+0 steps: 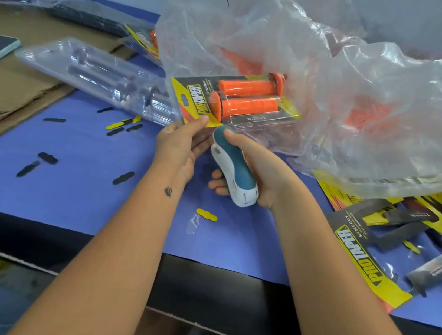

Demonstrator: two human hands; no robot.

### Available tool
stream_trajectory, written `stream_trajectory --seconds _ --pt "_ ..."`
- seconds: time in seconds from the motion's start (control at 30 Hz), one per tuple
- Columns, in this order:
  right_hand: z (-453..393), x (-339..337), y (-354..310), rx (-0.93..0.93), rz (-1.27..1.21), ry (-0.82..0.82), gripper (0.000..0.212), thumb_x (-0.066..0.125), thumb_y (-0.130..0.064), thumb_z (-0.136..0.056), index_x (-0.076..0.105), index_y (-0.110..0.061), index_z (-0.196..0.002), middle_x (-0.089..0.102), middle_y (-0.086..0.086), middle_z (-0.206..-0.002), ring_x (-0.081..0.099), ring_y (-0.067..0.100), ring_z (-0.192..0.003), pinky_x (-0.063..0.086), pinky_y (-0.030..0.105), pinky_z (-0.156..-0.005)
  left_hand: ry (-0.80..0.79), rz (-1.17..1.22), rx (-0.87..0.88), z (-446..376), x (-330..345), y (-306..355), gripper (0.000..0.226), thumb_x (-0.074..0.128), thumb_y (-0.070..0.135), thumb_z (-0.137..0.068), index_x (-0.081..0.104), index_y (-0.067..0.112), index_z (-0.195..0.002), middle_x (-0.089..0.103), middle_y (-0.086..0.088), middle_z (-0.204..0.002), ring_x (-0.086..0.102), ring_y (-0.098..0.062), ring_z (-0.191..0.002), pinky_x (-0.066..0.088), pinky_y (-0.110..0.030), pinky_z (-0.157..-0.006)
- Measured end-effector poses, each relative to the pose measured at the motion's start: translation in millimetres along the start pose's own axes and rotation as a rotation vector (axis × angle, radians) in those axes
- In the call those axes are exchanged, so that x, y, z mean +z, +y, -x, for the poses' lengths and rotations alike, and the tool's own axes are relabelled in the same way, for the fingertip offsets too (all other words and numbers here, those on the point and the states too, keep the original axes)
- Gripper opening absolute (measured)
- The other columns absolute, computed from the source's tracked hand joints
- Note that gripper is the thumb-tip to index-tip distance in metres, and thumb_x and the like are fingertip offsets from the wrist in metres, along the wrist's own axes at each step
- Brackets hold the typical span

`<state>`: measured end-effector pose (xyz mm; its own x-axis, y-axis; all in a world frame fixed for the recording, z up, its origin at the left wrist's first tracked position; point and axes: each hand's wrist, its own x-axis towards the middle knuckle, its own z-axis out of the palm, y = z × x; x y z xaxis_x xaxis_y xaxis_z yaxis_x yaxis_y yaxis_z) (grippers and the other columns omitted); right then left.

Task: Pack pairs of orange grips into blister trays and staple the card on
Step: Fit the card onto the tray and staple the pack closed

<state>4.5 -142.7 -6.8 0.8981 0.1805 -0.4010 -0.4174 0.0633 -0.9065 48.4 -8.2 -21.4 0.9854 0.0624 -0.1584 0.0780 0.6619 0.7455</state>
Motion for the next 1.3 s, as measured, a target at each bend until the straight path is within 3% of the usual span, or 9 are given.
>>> stream_trajectory --seconds 0.1,0.27,0.47,0.7,0.87,1.03,1.13,1.3 --pt "-4 0 -2 -0.045 -0.02 -0.006 0.052 0.067 -0.054 -0.084 0.065 -0.007 -0.106 0.071 0.018 -0.075 0.072 0.034 -0.071 0.057 0.033 -0.057 0.038 -0.015 -0.008 1 0 1 0.011 0.065 0.009 -0.089 0.058 0.011 -0.08 0.068 -0.001 -0.058 0.067 -0.011 -0.055 0.054 -0.02 -0.055" --pt "-4 3 0 -0.102 -0.075 -0.073 0.051 0.055 -0.054 -0.091 0.066 -0.005 -0.103 0.07 0.018 -0.075 0.071 0.032 -0.069 0.056 0.031 -0.056 0.073 -0.207 0.012 2 -1 4 0.009 0.062 0.021 -0.085 0.066 0.017 -0.078 0.072 -0.005 -0.077 0.067 -0.013 -0.067 0.048 -0.022 -0.058" --pt "-3 7 -5 -0.11 -0.06 -0.106 0.055 0.048 -0.055 -0.094 0.065 -0.004 -0.098 0.068 0.017 -0.071 0.069 0.027 -0.061 0.056 0.028 -0.054 0.135 -0.461 0.215 4 -4 6 0.028 0.064 0.007 -0.084 0.054 0.014 -0.059 0.058 -0.006 -0.062 0.058 -0.003 -0.045 0.038 -0.013 -0.041" --pt "-7 13 -10 -0.107 -0.015 -0.112 0.056 0.049 -0.057 -0.093 0.064 -0.005 -0.108 0.067 0.016 -0.071 0.064 0.024 -0.057 0.053 0.025 -0.052 0.134 -0.465 0.246 2 -7 6 0.03 0.067 0.006 -0.084 0.054 0.013 -0.058 0.06 -0.014 -0.073 0.056 -0.018 -0.06 0.045 -0.017 -0.05" --pt "-12 20 -9 -0.11 0.014 -0.095 0.059 0.053 -0.057 -0.092 0.064 -0.003 -0.115 0.065 0.017 -0.07 0.063 0.025 -0.058 0.053 0.027 -0.055 0.174 -0.432 0.223 3 -7 9 0.034 0.07 0.009 -0.081 0.056 0.021 -0.052 0.056 0.003 -0.05 0.049 -0.009 -0.047 0.037 -0.015 -0.044" --pt "-16 24 -5 -0.152 -0.061 -0.095 0.054 0.051 -0.056 -0.093 0.066 -0.005 -0.103 0.065 0.015 -0.068 0.063 0.023 -0.056 0.053 0.026 -0.053 0.21 -0.439 0.234 7 -4 10 0.018 0.066 0.018 -0.081 0.058 0.013 -0.065 0.054 0.0 -0.058 0.045 -0.014 -0.056 0.035 -0.02 -0.048" --pt "-18 27 -3 -0.18 -0.125 -0.107 0.054 0.05 -0.057 -0.093 0.067 -0.006 -0.095 0.064 0.014 -0.069 0.062 0.022 -0.055 0.052 0.025 -0.052 0.244 -0.404 0.248 8 -1 13 0.02 0.062 0.016 -0.077 0.055 0.014 -0.058 0.052 0.002 -0.053 0.046 -0.015 -0.053 0.036 -0.024 -0.049" --pt "-22 28 0 -0.214 -0.2 -0.107 0.055 0.049 -0.06 -0.091 0.071 -0.009 -0.093 0.065 0.011 -0.073 0.06 0.019 -0.056 0.049 0.023 -0.051 0.209 -0.417 0.306 8 0 12 0.026 0.065 0.013 -0.08 0.056 0.015 -0.055 0.052 0.004 -0.049 0.046 -0.009 -0.047 0.037 -0.018 -0.045"
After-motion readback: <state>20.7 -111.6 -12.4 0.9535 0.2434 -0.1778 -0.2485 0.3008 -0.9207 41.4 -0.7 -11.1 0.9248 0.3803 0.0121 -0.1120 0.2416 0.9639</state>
